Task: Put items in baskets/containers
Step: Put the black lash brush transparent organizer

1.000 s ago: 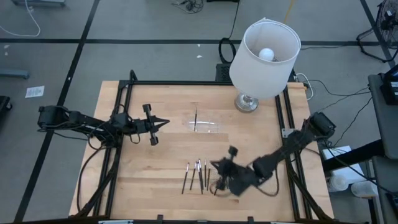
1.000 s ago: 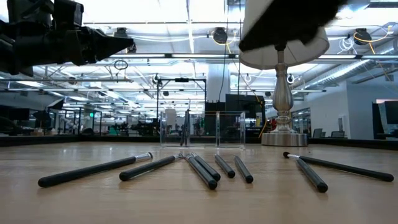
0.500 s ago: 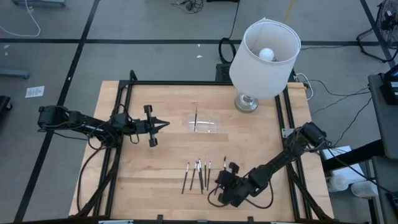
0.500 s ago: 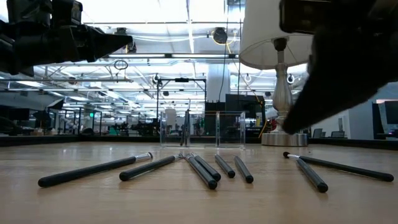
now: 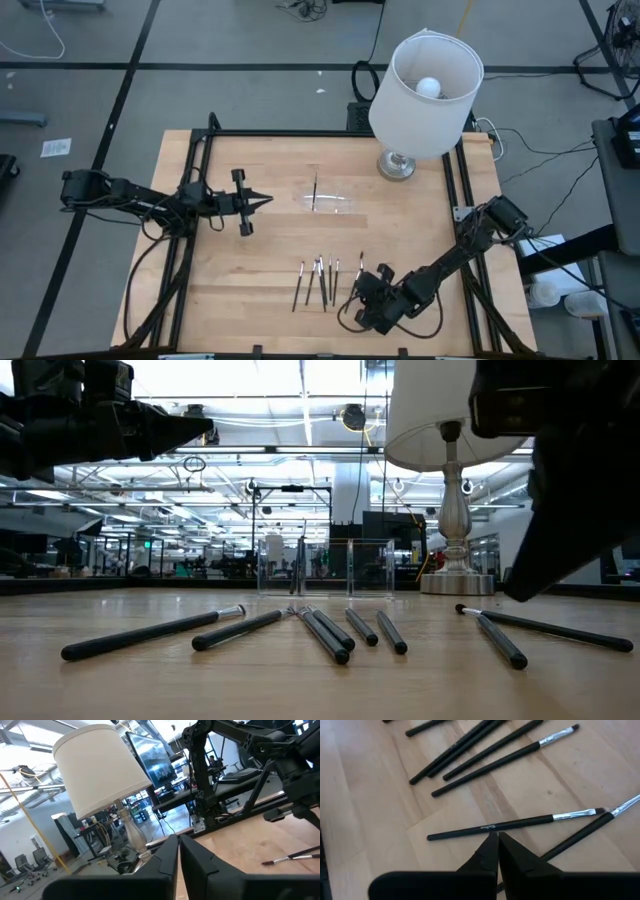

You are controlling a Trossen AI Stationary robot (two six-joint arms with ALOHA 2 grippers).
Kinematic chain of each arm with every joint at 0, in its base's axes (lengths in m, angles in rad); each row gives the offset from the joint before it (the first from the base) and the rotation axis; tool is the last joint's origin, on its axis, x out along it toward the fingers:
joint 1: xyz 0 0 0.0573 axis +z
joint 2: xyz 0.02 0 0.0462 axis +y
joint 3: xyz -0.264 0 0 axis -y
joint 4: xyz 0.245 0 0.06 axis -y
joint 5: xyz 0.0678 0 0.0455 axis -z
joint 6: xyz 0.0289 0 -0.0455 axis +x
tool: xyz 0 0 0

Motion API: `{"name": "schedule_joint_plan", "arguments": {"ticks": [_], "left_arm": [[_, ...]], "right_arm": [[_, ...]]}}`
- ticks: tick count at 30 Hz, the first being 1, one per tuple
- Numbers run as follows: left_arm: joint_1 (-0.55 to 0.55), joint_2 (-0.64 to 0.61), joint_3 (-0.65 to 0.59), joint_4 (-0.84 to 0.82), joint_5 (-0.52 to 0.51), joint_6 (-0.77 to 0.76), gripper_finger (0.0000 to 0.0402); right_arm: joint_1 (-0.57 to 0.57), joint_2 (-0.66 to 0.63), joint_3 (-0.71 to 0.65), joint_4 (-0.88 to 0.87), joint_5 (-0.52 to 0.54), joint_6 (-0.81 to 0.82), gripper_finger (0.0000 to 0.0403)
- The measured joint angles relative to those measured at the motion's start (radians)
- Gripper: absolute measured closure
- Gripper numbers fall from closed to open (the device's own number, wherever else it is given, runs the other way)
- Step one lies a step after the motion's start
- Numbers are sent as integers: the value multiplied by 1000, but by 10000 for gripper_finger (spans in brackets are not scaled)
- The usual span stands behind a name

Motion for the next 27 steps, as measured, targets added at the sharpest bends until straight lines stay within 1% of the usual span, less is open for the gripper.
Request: {"name": "schedule_joint_plan", "arguments": {"ticks": [4, 7, 18, 27], "left_arm": [[0, 0, 0, 2, 0, -10, 372], [0, 0, 0, 1, 0, -11, 371], [0, 0, 0, 0, 0, -12, 371], [0, 0, 0, 0, -1, -12, 371]], "right_arm": [[0, 11, 0, -16, -11, 7, 403], [0, 10, 0, -51, -49, 57, 403], [-1, 8, 0, -178, -75, 221, 403], [1, 8, 1, -202, -77, 230, 403]]}}
